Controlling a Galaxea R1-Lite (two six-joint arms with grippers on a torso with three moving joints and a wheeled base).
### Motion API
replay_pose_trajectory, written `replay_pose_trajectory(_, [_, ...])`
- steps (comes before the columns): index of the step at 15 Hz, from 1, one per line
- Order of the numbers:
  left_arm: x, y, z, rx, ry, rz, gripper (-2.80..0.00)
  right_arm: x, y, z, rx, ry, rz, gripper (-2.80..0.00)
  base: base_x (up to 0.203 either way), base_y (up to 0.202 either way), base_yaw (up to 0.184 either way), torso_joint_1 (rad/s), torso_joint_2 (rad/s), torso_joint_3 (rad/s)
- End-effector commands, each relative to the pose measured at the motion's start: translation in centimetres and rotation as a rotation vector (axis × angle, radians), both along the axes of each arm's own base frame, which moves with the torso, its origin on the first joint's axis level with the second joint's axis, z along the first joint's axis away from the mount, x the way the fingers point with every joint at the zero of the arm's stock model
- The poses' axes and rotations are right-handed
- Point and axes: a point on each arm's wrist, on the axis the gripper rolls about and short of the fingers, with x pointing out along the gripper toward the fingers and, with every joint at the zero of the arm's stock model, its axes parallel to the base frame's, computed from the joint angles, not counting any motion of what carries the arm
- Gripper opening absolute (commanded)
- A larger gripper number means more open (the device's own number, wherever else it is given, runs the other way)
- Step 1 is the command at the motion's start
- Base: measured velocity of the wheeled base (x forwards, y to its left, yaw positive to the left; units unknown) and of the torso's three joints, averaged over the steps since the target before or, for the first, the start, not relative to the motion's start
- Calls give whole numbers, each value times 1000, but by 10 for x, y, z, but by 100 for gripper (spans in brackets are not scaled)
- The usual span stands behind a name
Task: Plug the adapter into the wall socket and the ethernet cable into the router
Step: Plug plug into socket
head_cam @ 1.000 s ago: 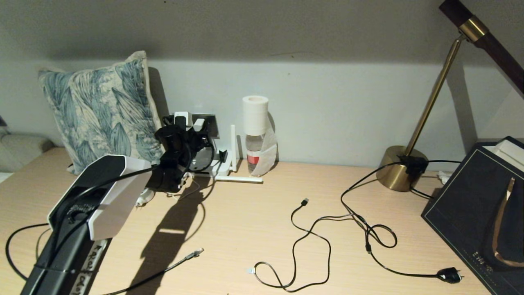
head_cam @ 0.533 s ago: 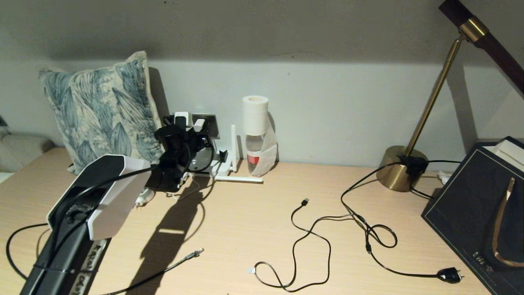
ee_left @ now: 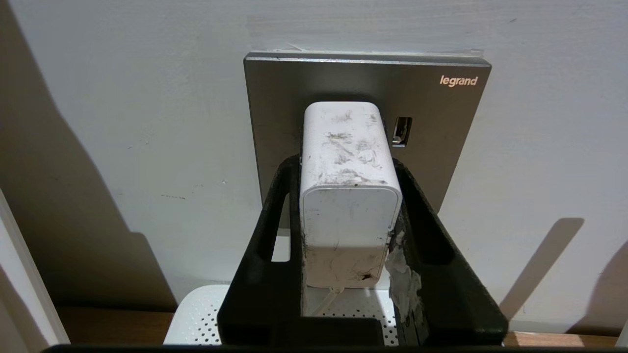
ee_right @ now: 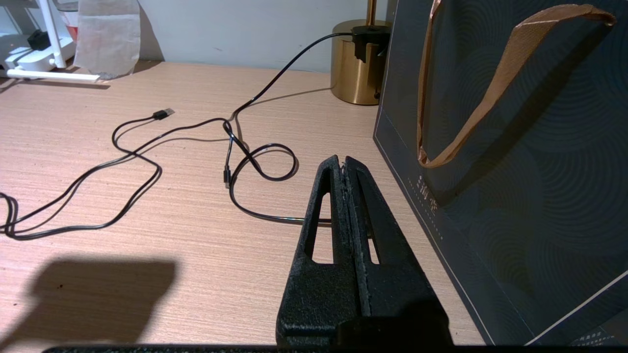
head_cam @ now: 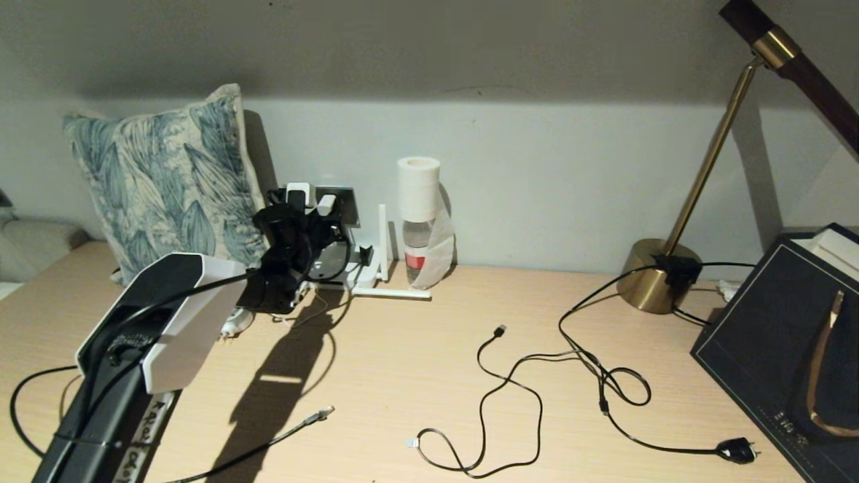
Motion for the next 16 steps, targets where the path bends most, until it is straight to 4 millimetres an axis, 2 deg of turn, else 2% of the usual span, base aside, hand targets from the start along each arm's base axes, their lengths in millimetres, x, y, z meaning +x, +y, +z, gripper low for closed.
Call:
replay_pose_trajectory(1, [1, -2, -6, -3, -19, -1, -280, 2, 0, -7, 0, 25, 0, -280, 0, 0, 0, 0, 0, 0])
replay_pose_trajectory(6, [-1, -4, 0, -10, -56, -10, -280, 2, 0, -7, 0, 25, 0, -280, 0, 0, 0, 0, 0, 0])
replay_pose_trajectory(16, [0, -11, -14, -3, -35, -32, -280, 2, 0, -7, 0, 25, 0, -280, 0, 0, 0, 0, 0, 0])
